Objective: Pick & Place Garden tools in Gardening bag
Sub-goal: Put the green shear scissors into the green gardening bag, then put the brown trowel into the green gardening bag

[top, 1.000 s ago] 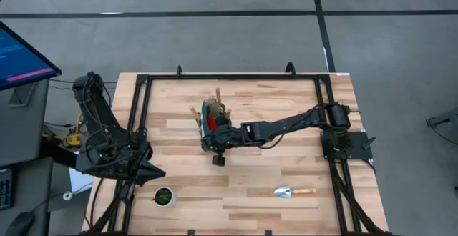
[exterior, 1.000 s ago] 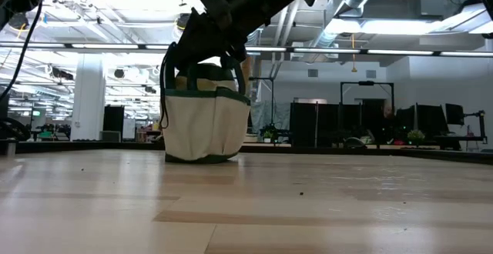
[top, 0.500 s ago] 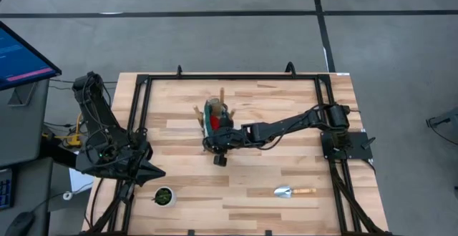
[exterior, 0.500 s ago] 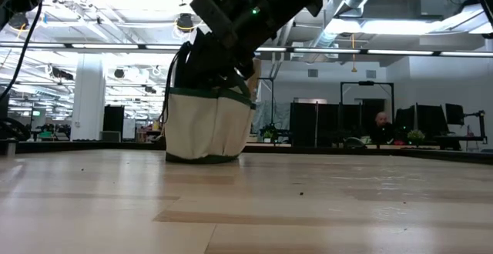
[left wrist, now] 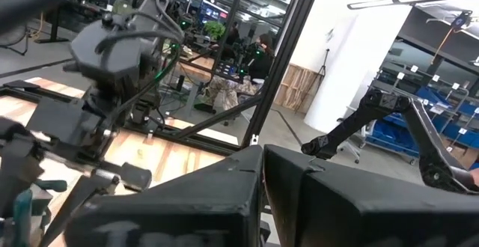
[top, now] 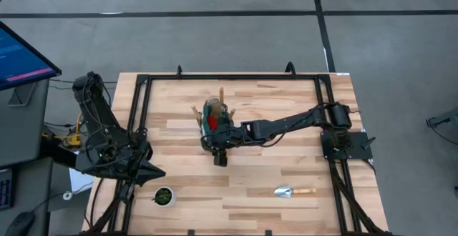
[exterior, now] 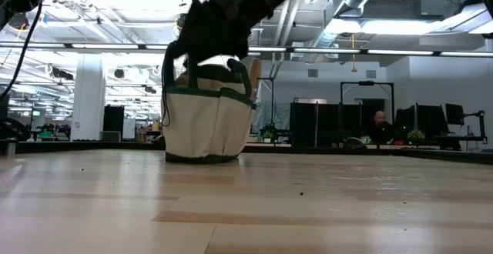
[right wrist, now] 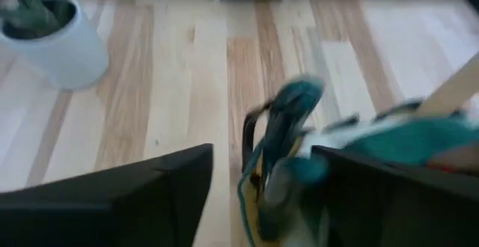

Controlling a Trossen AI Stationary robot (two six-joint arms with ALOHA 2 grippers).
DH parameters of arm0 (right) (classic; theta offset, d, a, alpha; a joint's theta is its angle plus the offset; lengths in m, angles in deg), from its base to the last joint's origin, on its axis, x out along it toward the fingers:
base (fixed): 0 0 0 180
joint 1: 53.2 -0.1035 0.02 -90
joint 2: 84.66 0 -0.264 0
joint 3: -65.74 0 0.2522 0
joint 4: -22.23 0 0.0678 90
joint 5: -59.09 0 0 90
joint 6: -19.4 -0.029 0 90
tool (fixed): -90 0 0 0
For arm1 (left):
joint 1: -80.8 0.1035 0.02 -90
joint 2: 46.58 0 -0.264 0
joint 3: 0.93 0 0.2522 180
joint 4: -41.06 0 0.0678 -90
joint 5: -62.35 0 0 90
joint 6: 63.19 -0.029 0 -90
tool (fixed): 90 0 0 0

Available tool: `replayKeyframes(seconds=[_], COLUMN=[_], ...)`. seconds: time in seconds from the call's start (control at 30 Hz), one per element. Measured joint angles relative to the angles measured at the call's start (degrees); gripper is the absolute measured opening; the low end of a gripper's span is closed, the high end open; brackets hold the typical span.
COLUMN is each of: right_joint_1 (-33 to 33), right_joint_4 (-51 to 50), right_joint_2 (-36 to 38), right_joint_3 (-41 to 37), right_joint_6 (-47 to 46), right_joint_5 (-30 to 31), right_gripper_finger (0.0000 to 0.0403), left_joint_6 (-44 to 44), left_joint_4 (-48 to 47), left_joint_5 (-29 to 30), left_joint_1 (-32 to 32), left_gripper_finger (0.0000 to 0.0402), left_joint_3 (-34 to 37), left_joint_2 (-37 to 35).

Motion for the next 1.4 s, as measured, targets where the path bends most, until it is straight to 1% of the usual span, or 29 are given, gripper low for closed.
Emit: replayKeyframes(seconds=[0.1,0.2,0.3,0.37,0.4,0.43,0.47,0.57,0.67,0.77,0.83,0.9,1.03,1.13,1.27,1.33,1.4], right_joint_1=[0.02,0.02,0.02,-0.02,-0.07,-0.09,-0.32,-1.29,-3.92,-8.31,-11.54,-14.81,-21.79,-26.60,-31.75,-33.43,-34.96], right_joint_4=[-2.34,-7.19,-10.07,-13.72,-13.73,-14.48,-17.68,-24.99,-37.77,-52.13,-57.45,-61.99,-63.45,-63.28,-62.12,-58.41,-57.06], right_joint_2=[0.29,0.93,1.69,3.32,4.04,5.40,7.38,12.75,18.25,21.99,23.70,24.74,25.88,26.31,25.99,25.34,24.31], right_joint_3=[2.04,3.96,6.29,7.37,8.39,9.10,9.42,11.11,10.94,9.72,7.95,5.72,-0.53,-5.25,-10.96,-13.41,-15.34], right_joint_6=[0.66,0.99,1.31,1.42,1.38,1.04,0.49,-4.17,-10.82,-17.49,-22.26,-27.69,-37.51,-43.84,-49.33,-50.83,-51.81], right_joint_5=[0.00,-0.01,-0.02,-0.08,-0.22,-0.26,-0.24,0.18,0.95,5.04,6.70,7.10,6.85,4.96,0.03,-2.86,-5.95], right_gripper_finger=[0.0242,0.0265,0.0270,0.0271,0.0271,0.0271,0.0271,0.0271,0.0271,0.0271,0.0271,0.0271,0.0271,0.0271,0.0271,0.0271,0.0271], left_joint_6=[0.00,0.00,0.00,0.02,0.02,0.02,0.06,0.96,1.32,1.29,1.32,1.44,1.46,1.49,1.48,1.49,1.49], left_joint_4=[0.03,0.07,0.11,0.17,0.20,0.27,0.37,0.47,0.71,0.93,0.94,1.03,1.36,1.50,1.65,1.64,1.70], left_joint_5=[0.00,0.00,-0.05,-0.41,-0.41,-0.41,-0.39,-0.42,-0.67,-0.75,-0.74,-0.75,-0.66,-0.65,-0.63,-0.59,-0.61], left_joint_1=[-0.02,-0.01,0.00,-0.02,-0.02,-0.01,0.00,-0.03,-0.11,-0.11,-0.11,-0.11,-0.11,-0.11,-0.11,-0.09,-0.11], left_gripper_finger=[0.0003,0.0003,0.0003,0.0003,0.0003,0.0003,0.0003,0.0003,0.0003,0.0003,0.0003,0.0003,0.0003,0.0003,0.0003,0.0003,0.0003], left_joint_3=[0.00,0.00,0.00,0.00,0.00,0.00,0.00,-0.02,-0.02,-0.02,-0.02,-0.02,-0.02,-0.02,-0.02,-0.02,-0.02], left_joint_2=[0.02,0.01,0.00,0.02,0.00,0.01,0.00,0.02,0.02,0.00,0.02,0.02,0.02,0.02,0.02,0.02,0.02])
